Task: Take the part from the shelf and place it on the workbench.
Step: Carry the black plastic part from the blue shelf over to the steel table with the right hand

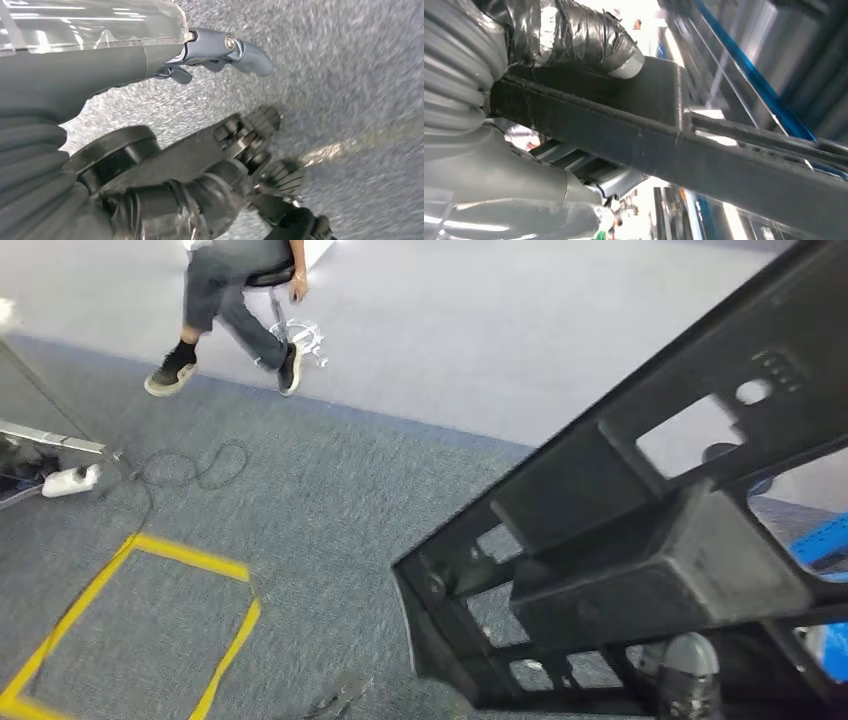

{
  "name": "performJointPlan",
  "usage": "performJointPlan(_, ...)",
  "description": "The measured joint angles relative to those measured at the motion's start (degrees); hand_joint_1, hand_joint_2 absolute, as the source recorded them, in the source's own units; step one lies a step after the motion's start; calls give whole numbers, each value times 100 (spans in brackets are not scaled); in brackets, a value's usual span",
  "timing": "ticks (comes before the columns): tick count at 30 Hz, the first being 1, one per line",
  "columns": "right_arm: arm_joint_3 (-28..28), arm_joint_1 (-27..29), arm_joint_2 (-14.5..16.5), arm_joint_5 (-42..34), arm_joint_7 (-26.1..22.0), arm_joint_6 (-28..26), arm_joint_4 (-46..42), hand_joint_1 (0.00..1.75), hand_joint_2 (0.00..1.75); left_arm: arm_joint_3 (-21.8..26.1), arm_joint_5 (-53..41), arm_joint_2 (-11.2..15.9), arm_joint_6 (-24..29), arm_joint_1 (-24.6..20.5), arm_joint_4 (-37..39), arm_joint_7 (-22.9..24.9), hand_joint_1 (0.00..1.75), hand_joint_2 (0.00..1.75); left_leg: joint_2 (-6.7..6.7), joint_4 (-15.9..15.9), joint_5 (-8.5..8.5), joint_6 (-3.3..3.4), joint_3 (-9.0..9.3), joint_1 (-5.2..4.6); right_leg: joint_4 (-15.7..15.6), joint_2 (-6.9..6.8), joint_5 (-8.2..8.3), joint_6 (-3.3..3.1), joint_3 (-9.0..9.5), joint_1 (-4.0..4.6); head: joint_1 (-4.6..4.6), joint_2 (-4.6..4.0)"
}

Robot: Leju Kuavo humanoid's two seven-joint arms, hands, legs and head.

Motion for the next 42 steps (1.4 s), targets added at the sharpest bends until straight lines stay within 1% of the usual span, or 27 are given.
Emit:
performJointPlan(2,0,10,0,1,-35,1,33,129,175,0,11,7,-21,-4,1,14,0,175,-152,15,-3,25,-2,1,705,136,-237,4,-407,2,26,0)
performJointPlan(3,0,14,0,1,-51,0,51,129,175,0,13,10,-22,7,1,33,0,175,-238,33,-15,26,-1,4,843,153,-210,13,-521,-4,33,0)
performJointPlan(4,0,15,0,1,-62,-1,67,129,175,0,14,15,-21,21,1,50,0,175,-327,60,-31,17,-1,13,762,163,-73,23,-531,-14,32,0)
performJointPlan(5,0,14,0,1,-67,-1,82,129,175,0,14,20,-21,32,1,63,0,175,-422,101,-55,-2,-1,26,482,187,151,38,-442,-32,33,0)
performJointPlan(7,0,14,1,1,-69,-2,106,129,175,0,14,28,-20,37,1,74,0,175,-597,229,-129,-70,-35,52,-232,426,488,71,-163,-92,43,0)
performJointPlan(9,0,22,4,1,-72,-2,126,129,175,0,14,36,-18,32,2,84,0,175,-728,346,-180,-141,-119,62,-525,683,536,64,-42,-125,66,0)
performJointPlan(10,0,25,6,1,-71,-2,133,129,175,0,15,42,-16,32,2,88,0,175,-782,364,-183,-172,-166,65,-520,731,513,41,-45,-117,75,0)
performJointPlan(11,0,23,8,1,-72,-2,137,129,175,0,16,48,-15,42,2,90,0,175,-840,360,-173,-197,-199,75,-512,670,519,0,-41,-106,75,0)
performJointPlan(12,0,17,10,1,-71,-2,141,129,175,0,19,56,-14,56,2,83,0,175,-817,374,-172,-221,-219,85,-526,599,523,-40,-30,-101,68,0)
performJointPlan(13,0,14,15,1,-73,-4,145,129,175,0,25,64,-14,69,2,67,0,175,-703,445,-209,-246,-262,83,-541,520,525,-81,-9,-99,49,0)
performJointPlan(14,0,12,19,1,-78,-8,148,129,175,0,32,71,-16,75,2,34,0,175,-536,615,-294,-272,-342,82,-559,432,526,-119,13,-100,32,0)
performJointPlan(16,0,24,26,1,-87,-16,150,129,175,0,59,74,-20,54,2,-46,0,175,-173,1277,-611,-321,-680,82,-576,255,511,-164,45,-79,1,0)
performJointPlan(18,0,32,26,0,-93,-26,156,129,175,0,98,74,-25,40,2,-103,0,175,-68,1923,-845,-342,-1041,91,-575,77,492,-184,54,-50,-1,0)
performJointPlan(19,0,36,26,-4,-98,-31,162,129,175,0,118,74,-27,47,2,-119,0,175,-55,2010,-821,-333,-1099,90,-574,-7,480,-189,60,-37,-3,0)
performJointPlan(21,1,36,27,-21,-129,-33,176,129,175,0,146,85,-27,69,2,-133,0,175,1,1492,-479,-271,-832,71,-578,-159,450,-192,97,-15,-2,0)
performJointPlan(23,3,32,36,-33,-166,-32,184,129,175,0,141,105,-14,69,2,-138,0,175,226,668,-189,-175,-395,-3,-595,-283,414,-173,153,6,3,0)
performJointPlan(25,7,29,53,-39,-179,-32,196,129,175,0,130,121,10,55,2,-137,0,175,340,327,-146,-112,-224,-76,-632,-385,394,-126,198,14,5,0)
performJointPlan(27,10,24,67,-46,-180,-32,216,129,175,0,123,135,33,64,2,-132,0,175,216,263,-126,-76,-196,-81,-675,-478,376,-63,236,14,2,0)
performJointPlan(28,12,19,72,-49,-180,-32,228,129,175,0,121,141,40,78,3,-130,0,175,153,207,-106,-60,-155,-69,-663,-436,353,-35,254,9,10,0)
performJointPlan(30,16,7,78,-51,-186,-32,245,129,175,0,112,148,45,89,4,-123,0,175,39,105,-69,-7,-41,-28,-358,-175,166,-3,130,1,17,0)
performJointPlan(32,20,15,79,-52,-191,-33,267,129,175,0,101,146,46,71,4,-121,0,175,-86,102,-77,38,-13,-22,350,86,-127,-6,-251,-4,39,0)
performJointPlan(34,22,30,79,-54,-191,-34,292,129,175,0,95,142,46,63,4,-121,0,175,-235,134,-99,54,-13,-21,825,150,-192,2,-579,-2,60,0)
performJointPlan(36,22,33,79,-54,-191,-34,309,129,175,0,86,142,54,74,4,-123,0,175,-393,197,-140,35,-13,-10,552,175,125,13,-541,-15,60,0)
performJointPlan(38,22,29,79,-63,-190,-33,319,129,175,0,80,142,68,81,4,-137,0,175,-550,298,-210,-16,-27,12,-128,358,472,25,-272,-48,65,0)
performJointPlan(40,27,24,80,-86,-190,-28,326,129,175,0,81,142,88,74,4,-160,0,175,-683,389,-258,-84,-90,32,-496,574,557,15,-106,-62,76,0)
performJointPlan(41,33,20,81,-98,-190,-22,332,129,175,0,80,142,107,69,4,-169,0,175,-740,396,-259,-123,-129,42,-503,616,533,-5,-95,-50,82,0)
performJointPlan(42,42,12,82,-107,-190,-15,333,129,175,0,80,142,128,69,4,-172,0,175,-799,396,-252,-157,-159,53,-519,568,543,-38,-82,-40,84,0)
